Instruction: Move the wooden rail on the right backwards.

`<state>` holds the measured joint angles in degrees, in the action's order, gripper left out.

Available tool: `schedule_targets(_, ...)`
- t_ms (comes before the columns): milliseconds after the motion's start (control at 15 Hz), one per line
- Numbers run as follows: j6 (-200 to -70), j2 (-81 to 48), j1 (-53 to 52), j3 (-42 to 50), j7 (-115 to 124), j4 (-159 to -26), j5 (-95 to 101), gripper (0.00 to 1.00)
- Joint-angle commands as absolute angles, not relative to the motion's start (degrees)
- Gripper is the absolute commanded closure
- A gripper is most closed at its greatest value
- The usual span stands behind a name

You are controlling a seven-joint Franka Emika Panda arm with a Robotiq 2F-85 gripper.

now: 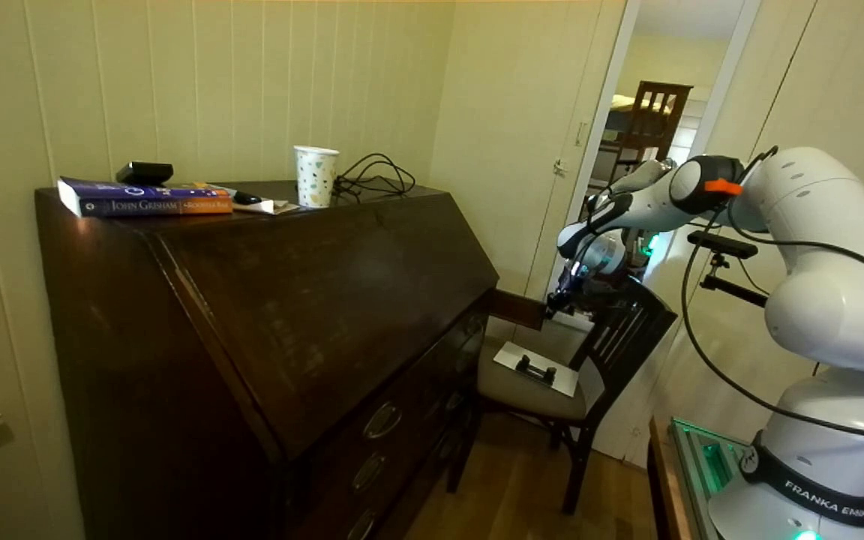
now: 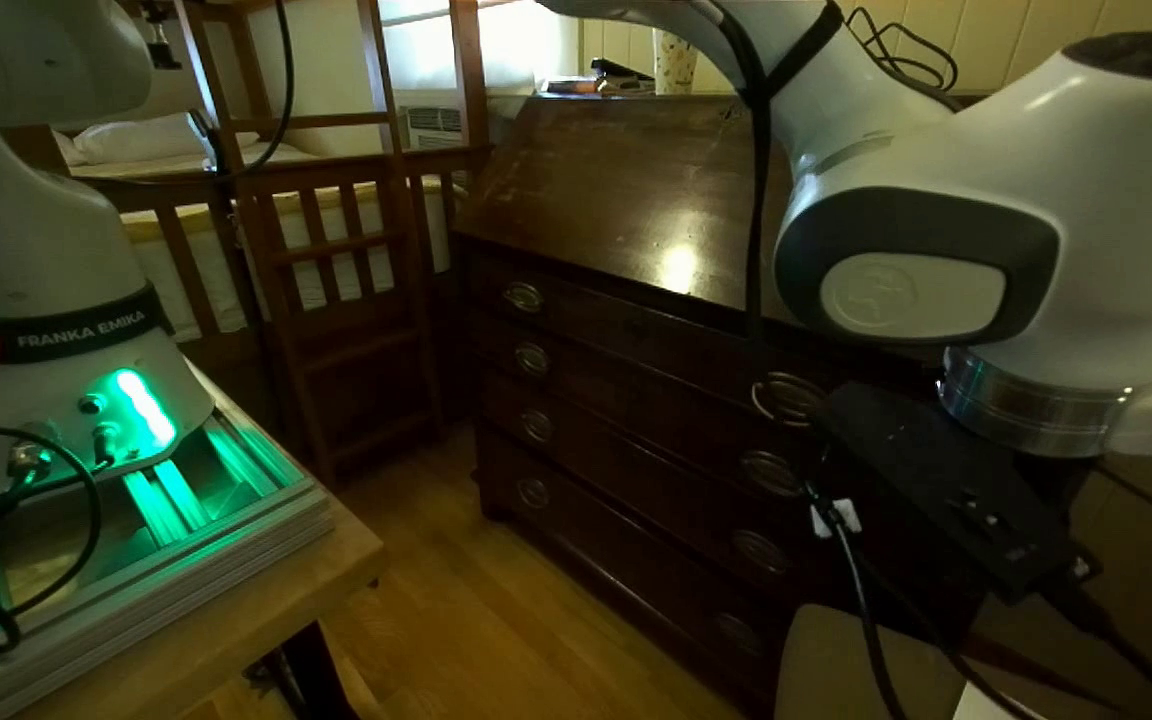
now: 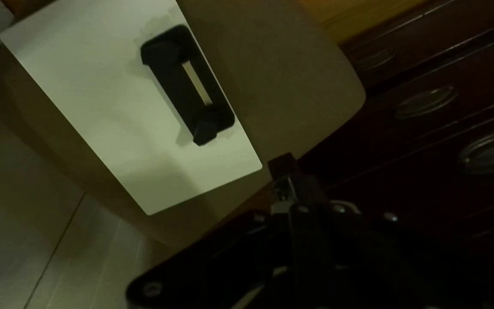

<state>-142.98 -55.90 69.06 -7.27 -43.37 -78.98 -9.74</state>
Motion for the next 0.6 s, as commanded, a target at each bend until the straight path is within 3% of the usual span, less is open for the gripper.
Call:
schedule_targets(0,-145.95,-59.54,66.82,-9.27,-43.16,-74.2,-11.25,1.0)
schedule_targets(533,-145.68,-65.29,60.99,-14.07,-42.88,-62.84,-11.97,1.0)
